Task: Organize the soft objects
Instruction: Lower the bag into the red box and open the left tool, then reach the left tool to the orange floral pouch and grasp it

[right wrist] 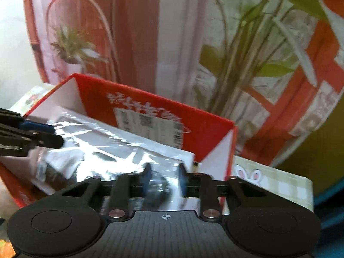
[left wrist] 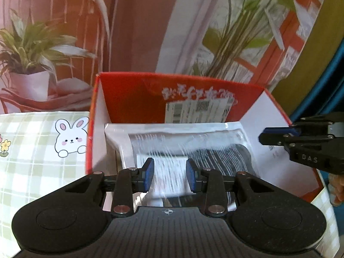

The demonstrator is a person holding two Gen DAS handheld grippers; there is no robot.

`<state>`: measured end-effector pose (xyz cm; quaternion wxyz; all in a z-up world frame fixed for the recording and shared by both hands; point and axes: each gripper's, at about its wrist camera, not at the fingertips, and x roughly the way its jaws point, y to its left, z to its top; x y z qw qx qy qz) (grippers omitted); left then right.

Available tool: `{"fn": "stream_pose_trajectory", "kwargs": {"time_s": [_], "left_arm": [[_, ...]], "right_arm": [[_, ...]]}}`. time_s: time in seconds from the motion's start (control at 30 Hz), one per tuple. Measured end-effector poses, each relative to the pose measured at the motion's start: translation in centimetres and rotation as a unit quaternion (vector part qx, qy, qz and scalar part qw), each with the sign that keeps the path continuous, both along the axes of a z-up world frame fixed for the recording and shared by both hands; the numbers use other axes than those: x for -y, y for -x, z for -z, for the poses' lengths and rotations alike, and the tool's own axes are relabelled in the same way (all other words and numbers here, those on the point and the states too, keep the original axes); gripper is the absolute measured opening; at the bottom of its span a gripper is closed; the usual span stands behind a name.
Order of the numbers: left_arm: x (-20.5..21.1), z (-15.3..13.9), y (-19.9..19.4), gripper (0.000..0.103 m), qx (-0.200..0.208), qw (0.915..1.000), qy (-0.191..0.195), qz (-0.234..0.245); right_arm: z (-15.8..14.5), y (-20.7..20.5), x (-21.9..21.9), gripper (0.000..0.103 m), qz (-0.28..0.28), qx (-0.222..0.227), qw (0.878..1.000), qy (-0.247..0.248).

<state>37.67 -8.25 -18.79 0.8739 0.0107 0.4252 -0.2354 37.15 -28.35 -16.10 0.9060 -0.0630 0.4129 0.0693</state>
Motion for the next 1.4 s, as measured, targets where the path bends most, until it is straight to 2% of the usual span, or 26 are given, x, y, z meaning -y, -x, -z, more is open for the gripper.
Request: {"fn": "stream_pose_trajectory", "kwargs": {"time_s": [0.2, 0.33, 0.43, 0.6, 0.73, 0.9, 1.0, 1.07, 1.17, 1.23, 1.3, 1.33, 1.4], "left_arm": [[0.9, 0.7, -0.5, 0.034, -0.011, 0.9991, -0.037, 0.016], [1.3, 1.0, -0.6, 0.034, -0.019, 0.9981, -0.053, 0.025], [1.3, 1.2, -0.5, 0.034, -0.022, 0.9980, -0.051, 0.030], [1.0, 0.9, -0.2, 0.034, -0.015, 0.9985, -0.045, 0.026], [0.7, 0.3, 0.1, 0.034, -0.007, 0.9991, -0.038, 0.018], [0.3, -1.3, 1.2, 0.037, 0.006, 0.9992, -0.037, 0.016], [-0.2, -2.4, 2.3, 0.047, 0.016, 0.9991, -0.036, 0.014], [-0.8, -3.1, 3.4, 0.058, 0.022, 0.9992, -0.033, 0.010], [-1.8, -3.7, 5.3, 0.071, 0.024, 0.9992, -0.032, -0.001], [-2.8, -4.1, 6.7, 0.080, 0.025, 0.9991, -0.032, -0.016], [-3.7, -4.6, 8.7, 0.088, 0.033, 0.9989, -0.022, -0.026], [-4.1, -4.7, 9.5, 0.095, 0.034, 0.9989, -0.019, -0.028], [-4.7, -4.8, 11.3, 0.095, 0.036, 0.9986, -0.021, -0.033]], "right_arm": [[3.3, -2.0, -0.9, 0.006, -0.002, -0.069, 0.996, -0.052], [4.2, -3.2, -1.2, 0.004, 0.006, -0.114, 0.992, -0.046], [5.2, -3.6, -1.0, 0.003, 0.006, -0.152, 0.988, -0.042], [5.9, -3.6, -1.9, 0.003, 0.001, -0.169, 0.985, -0.017], [5.6, -3.2, -1.6, 0.005, 0.018, -0.150, 0.988, -0.012], [4.0, -2.0, -1.1, 0.017, 0.029, -0.112, 0.993, -0.021], [2.5, -0.9, -0.6, 0.018, 0.030, -0.095, 0.994, -0.042], [1.4, 0.3, -0.4, 0.019, 0.031, -0.076, 0.995, -0.048], [-0.1, 2.5, -0.4, 0.025, 0.030, -0.051, 0.996, -0.059], [-0.9, 3.8, -0.7, 0.035, 0.022, -0.038, 0.997, -0.060], [-1.9, 5.6, -1.3, 0.058, 0.019, -0.010, 0.998, -0.058], [-2.4, 6.7, -1.7, 0.062, 0.015, 0.006, 0.998, -0.059], [-2.9, 8.4, -2.3, 0.070, 0.007, 0.019, 0.998, -0.064]]}}
